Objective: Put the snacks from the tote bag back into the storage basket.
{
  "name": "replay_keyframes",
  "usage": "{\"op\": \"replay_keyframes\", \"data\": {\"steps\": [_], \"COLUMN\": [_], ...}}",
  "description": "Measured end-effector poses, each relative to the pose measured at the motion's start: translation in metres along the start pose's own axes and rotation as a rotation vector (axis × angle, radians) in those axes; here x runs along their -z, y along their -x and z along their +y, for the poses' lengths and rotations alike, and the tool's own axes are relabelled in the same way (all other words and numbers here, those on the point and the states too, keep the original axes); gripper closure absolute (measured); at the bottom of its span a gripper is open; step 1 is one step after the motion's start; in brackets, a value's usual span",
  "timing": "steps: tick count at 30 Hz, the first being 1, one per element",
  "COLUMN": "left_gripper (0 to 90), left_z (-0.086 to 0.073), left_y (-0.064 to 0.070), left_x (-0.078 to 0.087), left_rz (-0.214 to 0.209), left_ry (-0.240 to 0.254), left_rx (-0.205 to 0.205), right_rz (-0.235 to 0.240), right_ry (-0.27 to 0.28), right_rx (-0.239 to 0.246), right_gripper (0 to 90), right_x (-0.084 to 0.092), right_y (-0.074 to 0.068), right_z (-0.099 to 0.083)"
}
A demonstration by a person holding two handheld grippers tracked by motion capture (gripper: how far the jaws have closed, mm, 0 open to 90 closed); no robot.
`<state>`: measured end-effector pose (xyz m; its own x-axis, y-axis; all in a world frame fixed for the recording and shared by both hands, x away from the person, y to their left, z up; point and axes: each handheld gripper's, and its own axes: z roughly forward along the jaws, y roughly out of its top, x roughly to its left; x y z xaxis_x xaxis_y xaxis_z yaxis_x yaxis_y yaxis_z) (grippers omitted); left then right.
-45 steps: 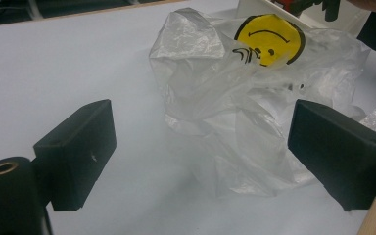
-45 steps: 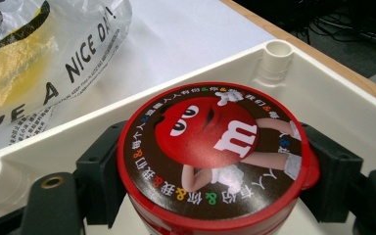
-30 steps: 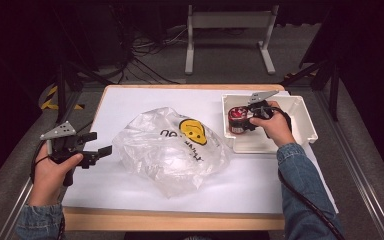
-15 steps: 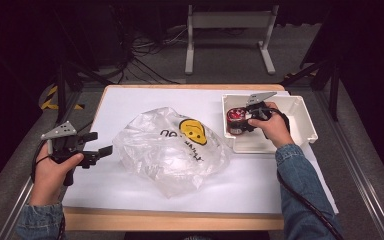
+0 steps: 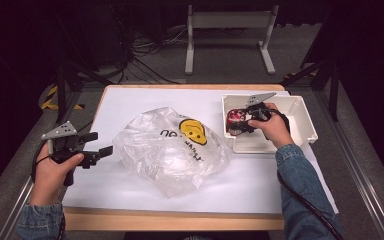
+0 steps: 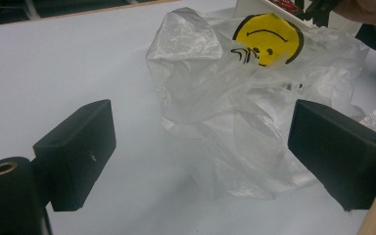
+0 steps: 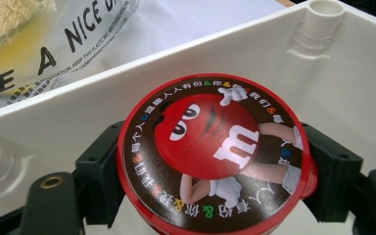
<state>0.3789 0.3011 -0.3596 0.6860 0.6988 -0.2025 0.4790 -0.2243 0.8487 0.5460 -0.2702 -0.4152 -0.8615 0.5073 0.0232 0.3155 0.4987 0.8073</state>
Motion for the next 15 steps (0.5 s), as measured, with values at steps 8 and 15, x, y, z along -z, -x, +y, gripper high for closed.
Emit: {"op": "replay_keyframes", "data": {"steps": [8, 15], "left_gripper": [11.4, 11.3], "left_z": [0.0, 0.002], "left_y": [0.0, -0.001], "left_x": [0.0, -0.002], "left_rz": [-0.001, -0.005], "left_ry": [-0.005, -0.007], "left_rx": [0.001, -0.009], "right_rz": [-0.006, -0.029], "right_ry": [-0.016, -0.009], "right_rx": [0.004, -0.015], "right_gripper": [19.5, 5.5], "right_x": [0.0, 0.007], "right_y": [-0.001, -0.005], "right_z": [0.001, 0.011]}}
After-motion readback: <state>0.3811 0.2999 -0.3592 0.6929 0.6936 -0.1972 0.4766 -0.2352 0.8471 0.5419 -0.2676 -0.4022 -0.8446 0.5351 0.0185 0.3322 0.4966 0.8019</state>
